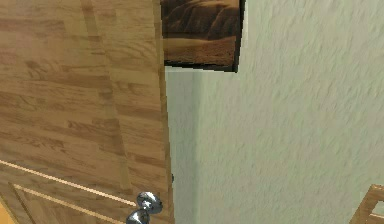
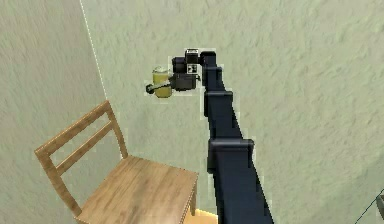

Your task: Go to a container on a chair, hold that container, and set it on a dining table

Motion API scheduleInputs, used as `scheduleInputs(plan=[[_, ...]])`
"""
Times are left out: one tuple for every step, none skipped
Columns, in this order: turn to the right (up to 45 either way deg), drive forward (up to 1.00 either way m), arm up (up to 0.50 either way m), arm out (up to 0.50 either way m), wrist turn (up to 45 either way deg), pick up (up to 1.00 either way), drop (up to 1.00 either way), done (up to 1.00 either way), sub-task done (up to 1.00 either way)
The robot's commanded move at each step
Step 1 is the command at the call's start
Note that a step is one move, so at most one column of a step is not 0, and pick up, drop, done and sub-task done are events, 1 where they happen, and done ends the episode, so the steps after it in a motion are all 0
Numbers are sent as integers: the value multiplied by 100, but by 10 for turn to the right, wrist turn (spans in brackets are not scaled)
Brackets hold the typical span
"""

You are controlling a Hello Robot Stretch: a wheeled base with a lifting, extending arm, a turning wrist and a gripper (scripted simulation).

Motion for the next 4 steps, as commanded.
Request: scheduleInputs(plan=[[0, 0, 4, 0, 0, 0, 0, 0, 0], [0, 0, 0, 0, -450, 0, 0, 0, 0], [0, 0, 0, 0, -450, 0, 0, 0, 0], [0, 0, 0, 0, -120, 0, 0, 0, 0]])
